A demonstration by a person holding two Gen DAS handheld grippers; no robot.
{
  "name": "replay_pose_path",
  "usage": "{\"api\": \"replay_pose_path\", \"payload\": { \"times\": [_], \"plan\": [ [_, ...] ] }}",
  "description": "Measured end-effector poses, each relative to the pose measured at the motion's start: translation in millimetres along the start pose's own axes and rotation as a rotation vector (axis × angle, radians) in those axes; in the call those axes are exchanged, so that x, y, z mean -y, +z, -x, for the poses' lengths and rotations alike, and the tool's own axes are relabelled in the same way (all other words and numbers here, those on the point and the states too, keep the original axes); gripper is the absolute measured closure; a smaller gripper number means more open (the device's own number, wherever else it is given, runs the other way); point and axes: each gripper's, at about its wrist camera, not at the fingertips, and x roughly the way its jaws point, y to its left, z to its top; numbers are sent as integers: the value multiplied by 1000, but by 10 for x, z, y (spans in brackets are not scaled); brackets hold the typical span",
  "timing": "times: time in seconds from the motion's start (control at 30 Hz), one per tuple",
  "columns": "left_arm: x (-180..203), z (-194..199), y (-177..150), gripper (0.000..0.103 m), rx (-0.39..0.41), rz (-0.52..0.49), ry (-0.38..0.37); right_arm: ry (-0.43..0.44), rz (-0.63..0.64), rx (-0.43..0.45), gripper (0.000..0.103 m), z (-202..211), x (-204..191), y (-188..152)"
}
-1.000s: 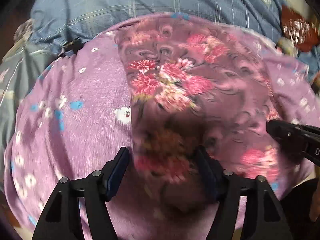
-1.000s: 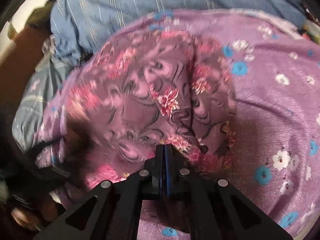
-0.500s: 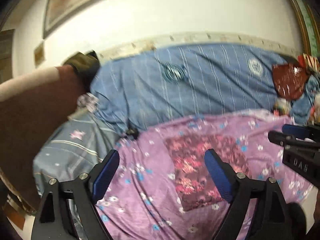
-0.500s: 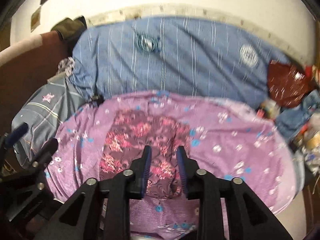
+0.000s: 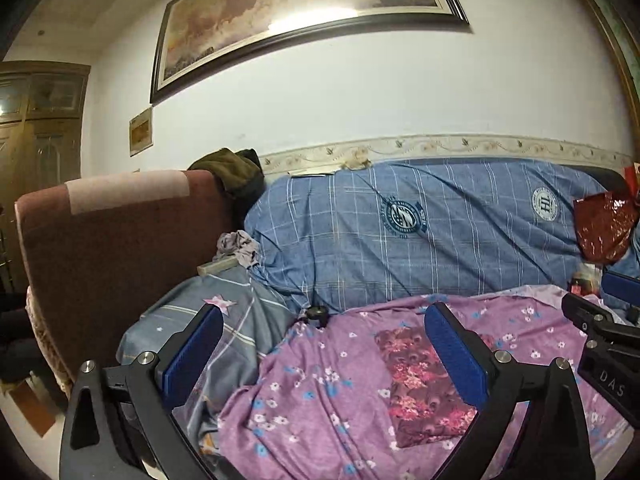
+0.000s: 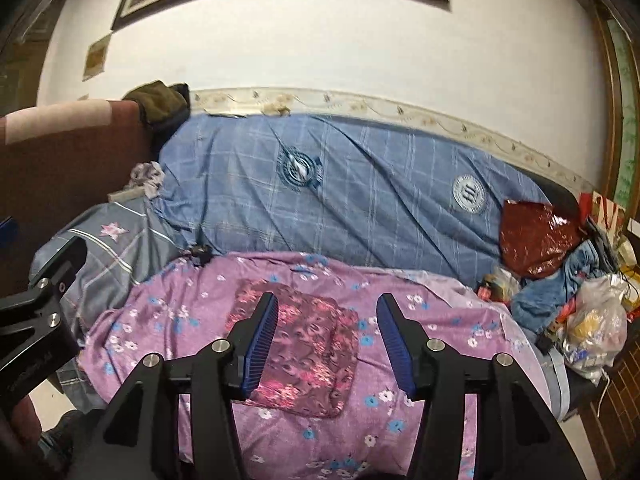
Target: Fold small clothes
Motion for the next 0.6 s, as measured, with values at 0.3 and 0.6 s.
{"api": "replay_pose_path", "payload": {
  "times": [0.3, 0.6],
  "plan": [
    [-105, -21, 8, 1, 9, -2, 17, 18, 20, 67, 48, 262, -219, 57],
    [-132, 19, 45, 1, 17, 3, 8, 15, 11, 106, 47, 440, -218, 89]
  ]
}}
